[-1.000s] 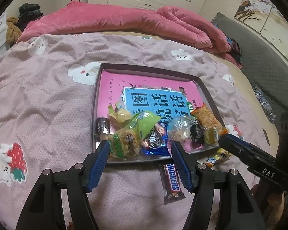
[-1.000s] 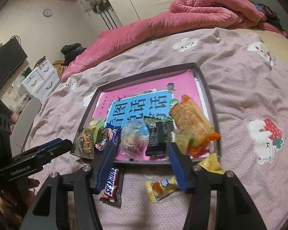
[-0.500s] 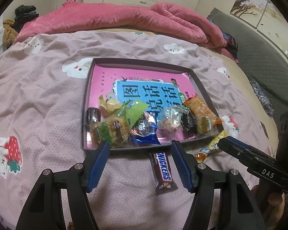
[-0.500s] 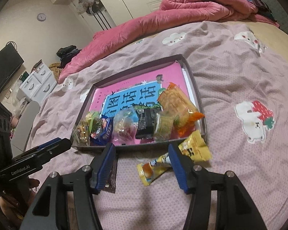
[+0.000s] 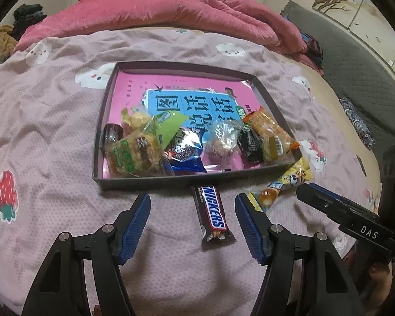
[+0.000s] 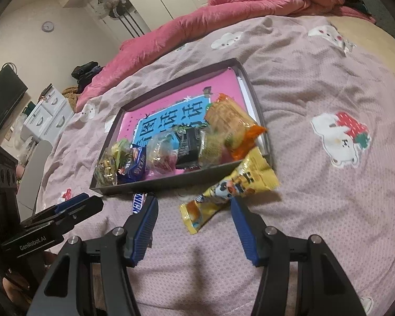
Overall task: Organize snacks
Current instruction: 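Move left gripper to Snickers bar while right moves to yellow panda pack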
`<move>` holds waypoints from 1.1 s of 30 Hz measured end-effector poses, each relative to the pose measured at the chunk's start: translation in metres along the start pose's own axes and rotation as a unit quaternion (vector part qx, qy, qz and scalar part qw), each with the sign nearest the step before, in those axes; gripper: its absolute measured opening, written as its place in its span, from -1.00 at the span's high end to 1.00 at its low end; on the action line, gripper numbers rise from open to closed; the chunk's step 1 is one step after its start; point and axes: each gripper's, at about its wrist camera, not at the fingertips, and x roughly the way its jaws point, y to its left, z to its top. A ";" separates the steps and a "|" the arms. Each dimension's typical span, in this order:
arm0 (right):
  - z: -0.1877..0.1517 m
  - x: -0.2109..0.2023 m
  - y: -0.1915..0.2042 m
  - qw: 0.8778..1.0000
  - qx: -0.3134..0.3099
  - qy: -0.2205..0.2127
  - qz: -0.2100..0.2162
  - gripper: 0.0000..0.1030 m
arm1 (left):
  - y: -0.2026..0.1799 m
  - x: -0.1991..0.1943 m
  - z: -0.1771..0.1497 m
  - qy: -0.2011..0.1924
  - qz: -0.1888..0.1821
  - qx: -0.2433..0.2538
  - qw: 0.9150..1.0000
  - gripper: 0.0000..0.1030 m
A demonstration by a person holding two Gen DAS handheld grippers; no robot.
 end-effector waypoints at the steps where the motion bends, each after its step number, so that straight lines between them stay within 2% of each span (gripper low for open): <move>1: -0.001 0.001 -0.001 1.000 0.002 0.002 0.000 -0.11 | -0.001 0.001 -0.001 0.002 0.000 0.000 1.000 -0.33; 17: -0.008 0.018 -0.018 0.999 0.032 0.021 -0.003 -0.11 | -0.013 0.025 -0.017 0.041 -0.009 0.009 0.999 -0.32; 26: -0.005 0.030 -0.028 0.999 0.047 0.017 0.002 -0.11 | -0.021 0.042 -0.023 0.061 -0.012 0.017 0.998 -0.33; 33: 0.002 0.041 -0.031 0.998 0.054 0.005 0.023 -0.11 | -0.020 0.051 -0.022 0.065 -0.009 0.012 0.998 -0.33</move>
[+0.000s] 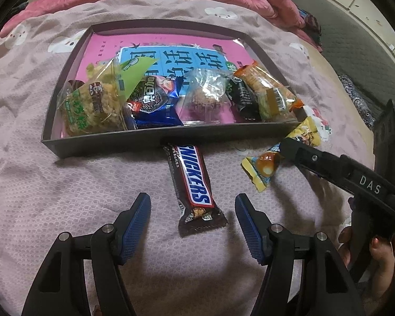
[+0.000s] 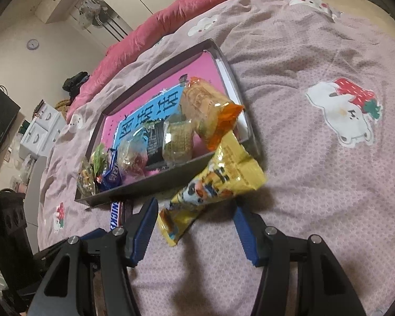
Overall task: Organize snacks
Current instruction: 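Move left gripper to Snickers bar while right moves to yellow panda pack, then grasp Snickers bar with left gripper while right grasps yellow panda pack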
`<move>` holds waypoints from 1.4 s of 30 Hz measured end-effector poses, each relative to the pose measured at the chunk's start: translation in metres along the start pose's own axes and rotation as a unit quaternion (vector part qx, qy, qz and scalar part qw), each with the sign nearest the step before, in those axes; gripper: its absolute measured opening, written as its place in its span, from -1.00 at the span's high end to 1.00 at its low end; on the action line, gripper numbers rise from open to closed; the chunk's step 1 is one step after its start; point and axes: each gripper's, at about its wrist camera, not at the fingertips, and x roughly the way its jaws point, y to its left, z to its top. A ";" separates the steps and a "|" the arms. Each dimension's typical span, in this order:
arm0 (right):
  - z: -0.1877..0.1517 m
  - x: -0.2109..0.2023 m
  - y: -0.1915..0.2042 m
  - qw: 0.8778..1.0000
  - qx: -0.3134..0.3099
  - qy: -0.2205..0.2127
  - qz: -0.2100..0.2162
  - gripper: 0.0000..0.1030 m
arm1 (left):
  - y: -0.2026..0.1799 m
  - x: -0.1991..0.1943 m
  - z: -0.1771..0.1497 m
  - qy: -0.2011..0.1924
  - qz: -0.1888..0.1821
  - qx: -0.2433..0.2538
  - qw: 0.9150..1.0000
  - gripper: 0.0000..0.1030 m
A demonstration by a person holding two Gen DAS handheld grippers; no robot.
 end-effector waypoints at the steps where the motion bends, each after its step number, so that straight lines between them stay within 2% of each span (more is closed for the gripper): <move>1: 0.001 0.002 0.000 1.000 0.001 0.000 0.004 -0.11 | 0.000 0.001 0.001 0.000 0.000 -0.001 1.000 -0.33; 5: 0.002 0.007 -0.001 1.000 0.004 -0.005 0.019 -0.05 | 0.001 0.005 0.003 -0.001 0.001 -0.003 1.000 -0.32; 8: 0.004 0.010 -0.003 0.999 0.009 -0.009 0.029 0.09 | 0.001 0.008 0.004 0.000 0.003 -0.004 1.000 -0.33; 10: 0.005 0.012 -0.006 0.999 0.014 -0.009 0.035 0.26 | 0.001 0.010 0.006 0.000 0.005 -0.005 1.000 -0.33; 17: 0.004 0.012 -0.010 0.998 0.017 -0.015 0.053 0.31 | -0.003 0.017 0.011 -0.003 0.010 -0.010 1.000 -0.33; 27: 0.000 0.002 -0.016 0.998 0.017 -0.018 0.054 0.32 | -0.009 0.024 0.014 -0.007 0.016 -0.014 1.000 -0.31; 29: 0.000 0.000 -0.016 0.998 0.015 -0.020 0.053 0.32 | -0.009 0.024 0.014 -0.009 0.019 -0.012 1.000 -0.17; 34: -0.001 -0.001 -0.012 0.999 0.005 -0.018 0.050 0.32 | -0.004 0.022 0.015 -0.012 0.023 -0.017 1.000 0.36; 42: -0.004 -0.003 0.005 0.998 -0.033 -0.016 0.054 0.36 | 0.002 0.017 0.012 -0.013 0.010 -0.021 1.000 0.41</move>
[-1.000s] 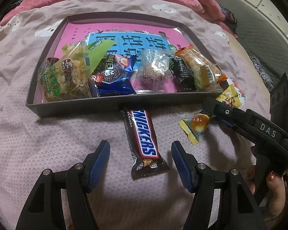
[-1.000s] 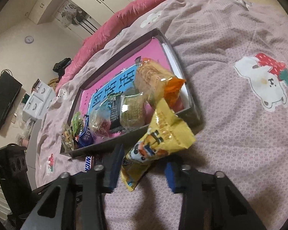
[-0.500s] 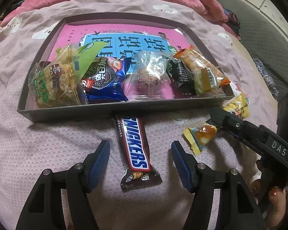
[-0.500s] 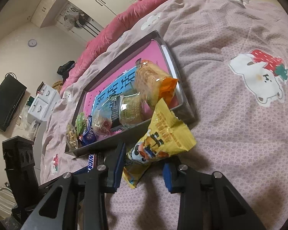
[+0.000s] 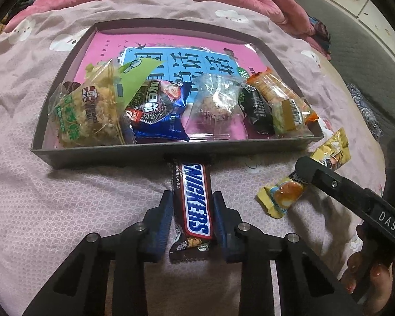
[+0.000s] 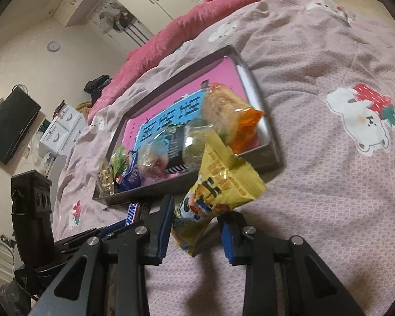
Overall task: Organize snacks
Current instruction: 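Grasp Snickers bar with left gripper while right grasps yellow panda pack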
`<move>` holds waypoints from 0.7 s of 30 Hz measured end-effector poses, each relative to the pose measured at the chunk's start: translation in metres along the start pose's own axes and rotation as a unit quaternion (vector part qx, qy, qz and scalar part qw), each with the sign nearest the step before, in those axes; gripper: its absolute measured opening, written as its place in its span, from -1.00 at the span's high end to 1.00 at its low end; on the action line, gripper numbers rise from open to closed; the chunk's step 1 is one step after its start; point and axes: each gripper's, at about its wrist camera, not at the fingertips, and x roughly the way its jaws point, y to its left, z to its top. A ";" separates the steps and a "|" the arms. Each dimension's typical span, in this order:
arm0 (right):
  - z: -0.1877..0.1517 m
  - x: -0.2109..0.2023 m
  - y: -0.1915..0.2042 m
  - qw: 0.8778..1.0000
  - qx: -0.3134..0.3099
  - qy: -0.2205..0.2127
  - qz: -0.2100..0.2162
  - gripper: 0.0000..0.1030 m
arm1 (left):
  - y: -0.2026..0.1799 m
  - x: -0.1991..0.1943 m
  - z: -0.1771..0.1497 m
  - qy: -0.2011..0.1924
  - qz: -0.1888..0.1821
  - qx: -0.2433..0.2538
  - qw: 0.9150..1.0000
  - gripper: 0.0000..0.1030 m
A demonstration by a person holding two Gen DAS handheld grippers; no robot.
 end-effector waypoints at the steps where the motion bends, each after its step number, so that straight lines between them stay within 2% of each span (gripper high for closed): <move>1: 0.000 0.000 0.002 1.000 -0.006 0.001 0.001 0.36 | 0.000 -0.001 0.000 0.000 -0.001 0.000 1.000 0.42; 13: -0.004 -0.001 0.021 0.999 -0.038 0.005 0.020 0.36 | 0.000 -0.015 -0.008 -0.002 -0.006 0.009 1.000 0.43; 21: -0.003 -0.004 0.027 0.998 -0.051 0.001 0.024 0.36 | -0.001 -0.036 -0.008 -0.021 -0.006 0.014 1.000 0.44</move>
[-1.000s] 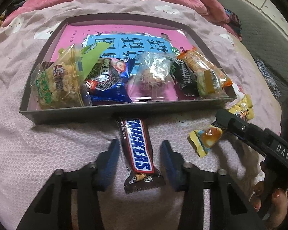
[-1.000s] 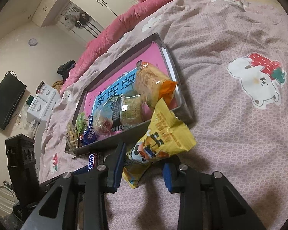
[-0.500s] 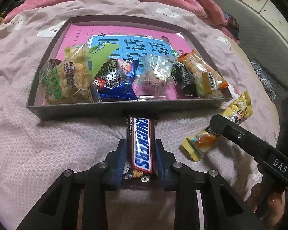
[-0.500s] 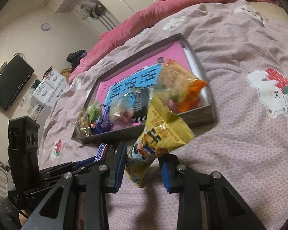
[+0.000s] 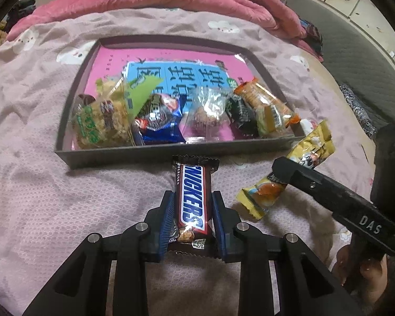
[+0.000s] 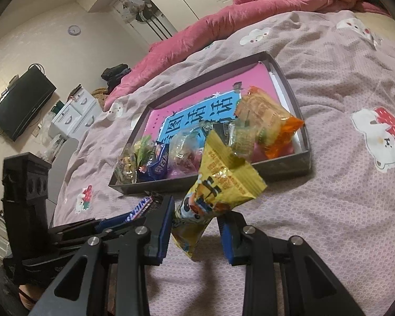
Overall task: Organize snacks
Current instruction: 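Grasp Snickers bar with left gripper while right grasps yellow panda pack, then carry Snickers bar into tray with left gripper while right carries yellow pack there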
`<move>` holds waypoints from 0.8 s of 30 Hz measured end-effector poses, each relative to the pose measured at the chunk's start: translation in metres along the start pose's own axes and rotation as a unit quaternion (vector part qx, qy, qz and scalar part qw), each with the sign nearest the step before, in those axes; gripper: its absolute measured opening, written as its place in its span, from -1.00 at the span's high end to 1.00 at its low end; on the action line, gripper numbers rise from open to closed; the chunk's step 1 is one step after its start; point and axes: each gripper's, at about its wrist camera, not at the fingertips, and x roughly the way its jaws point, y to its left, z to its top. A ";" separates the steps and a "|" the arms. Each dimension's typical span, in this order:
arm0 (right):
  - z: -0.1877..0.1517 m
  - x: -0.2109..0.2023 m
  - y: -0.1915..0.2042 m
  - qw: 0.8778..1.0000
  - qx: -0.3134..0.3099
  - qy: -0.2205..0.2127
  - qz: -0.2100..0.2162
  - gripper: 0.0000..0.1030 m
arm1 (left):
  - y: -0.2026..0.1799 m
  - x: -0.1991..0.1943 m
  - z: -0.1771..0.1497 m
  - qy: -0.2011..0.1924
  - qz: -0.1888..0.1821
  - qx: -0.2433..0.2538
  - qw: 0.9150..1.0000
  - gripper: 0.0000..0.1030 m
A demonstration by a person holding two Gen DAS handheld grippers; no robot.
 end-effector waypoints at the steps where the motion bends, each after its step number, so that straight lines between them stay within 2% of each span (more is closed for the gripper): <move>1: 0.000 0.000 0.001 1.000 -0.001 0.000 0.000 0.36 | 0.000 -0.003 0.000 -0.003 0.000 0.000 1.000 0.44; 11: 0.001 -0.003 0.005 1.000 -0.006 -0.003 0.004 0.36 | 0.001 -0.027 0.008 -0.028 0.000 -0.004 1.000 0.44; 24: 0.010 -0.005 0.013 1.000 -0.019 -0.012 0.012 0.36 | -0.003 -0.036 0.019 -0.043 0.009 -0.002 0.999 0.44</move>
